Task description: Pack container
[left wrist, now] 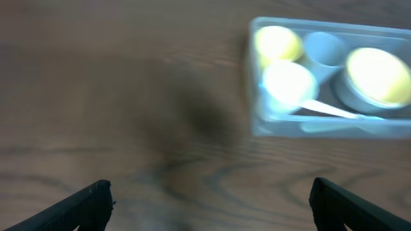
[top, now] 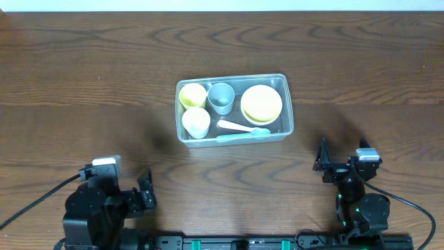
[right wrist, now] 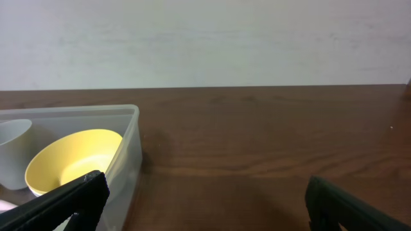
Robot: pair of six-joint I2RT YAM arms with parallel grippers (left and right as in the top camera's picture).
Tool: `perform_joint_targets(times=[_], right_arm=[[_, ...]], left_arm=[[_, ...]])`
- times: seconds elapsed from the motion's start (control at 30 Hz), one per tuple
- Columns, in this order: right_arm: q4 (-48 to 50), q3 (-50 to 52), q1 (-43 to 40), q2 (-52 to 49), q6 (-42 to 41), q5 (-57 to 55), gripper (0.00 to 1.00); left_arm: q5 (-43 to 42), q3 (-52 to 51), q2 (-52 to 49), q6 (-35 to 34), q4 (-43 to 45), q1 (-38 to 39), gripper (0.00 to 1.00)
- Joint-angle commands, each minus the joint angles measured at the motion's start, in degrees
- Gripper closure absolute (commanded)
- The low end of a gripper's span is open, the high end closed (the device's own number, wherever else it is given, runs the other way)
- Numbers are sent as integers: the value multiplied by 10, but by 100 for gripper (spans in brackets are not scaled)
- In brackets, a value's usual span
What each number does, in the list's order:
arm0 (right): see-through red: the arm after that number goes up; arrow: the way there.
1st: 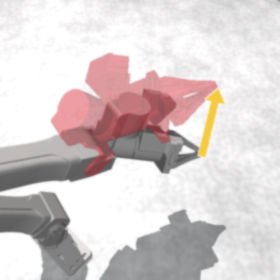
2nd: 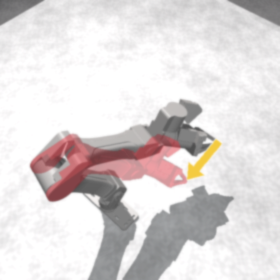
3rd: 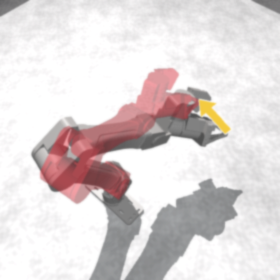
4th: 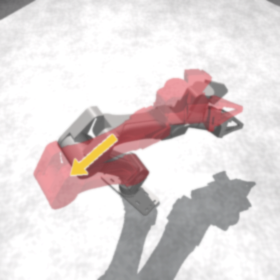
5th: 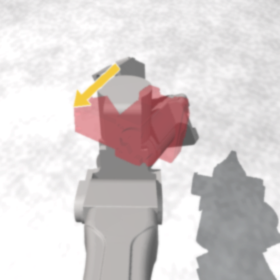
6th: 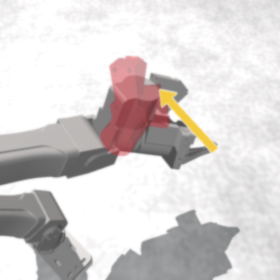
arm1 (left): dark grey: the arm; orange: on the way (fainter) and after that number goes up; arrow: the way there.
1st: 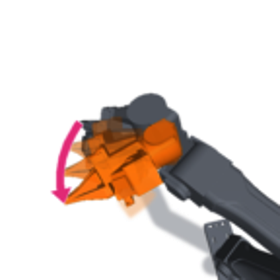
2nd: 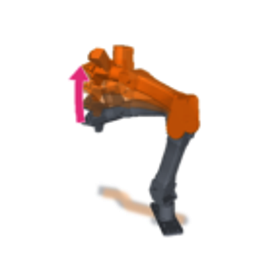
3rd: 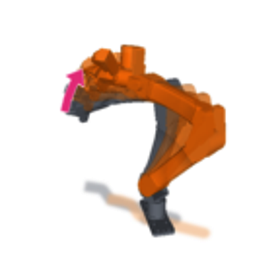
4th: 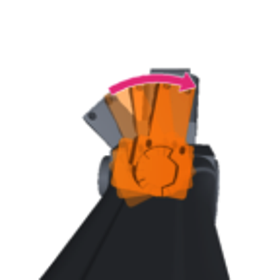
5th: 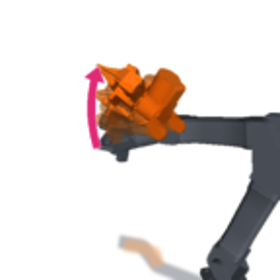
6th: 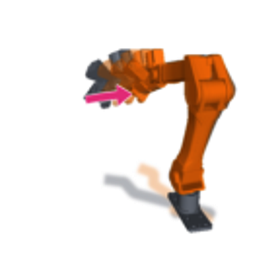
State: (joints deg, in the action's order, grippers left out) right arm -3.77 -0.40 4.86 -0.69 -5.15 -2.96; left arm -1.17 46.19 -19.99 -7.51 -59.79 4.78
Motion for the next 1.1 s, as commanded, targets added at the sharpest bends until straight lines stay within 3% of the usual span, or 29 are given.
perform_joint_targets(times=[0.0,0.2,0.43,0.7,0.8,1.07], right_arm=[[-3,1,5,4,10,4,1],[-3,1,5,4,10,4,1],[-3,1,5,4,10,4,1],[-3,1,5,4,10,4,1],[-3,1,5,4,10,4,1],[-3,1,5,4,10,4,1]], left_arm=[[6,-46,38,11,6,-34,2],[6,-167,124,50,100,-38,2],[6,-320,199,82,316,-38,2],[6,-427,199,163,545,-38,2],[6,-455,199,174,576,-42,2],[5,-460,199,171,558,-47,2]])
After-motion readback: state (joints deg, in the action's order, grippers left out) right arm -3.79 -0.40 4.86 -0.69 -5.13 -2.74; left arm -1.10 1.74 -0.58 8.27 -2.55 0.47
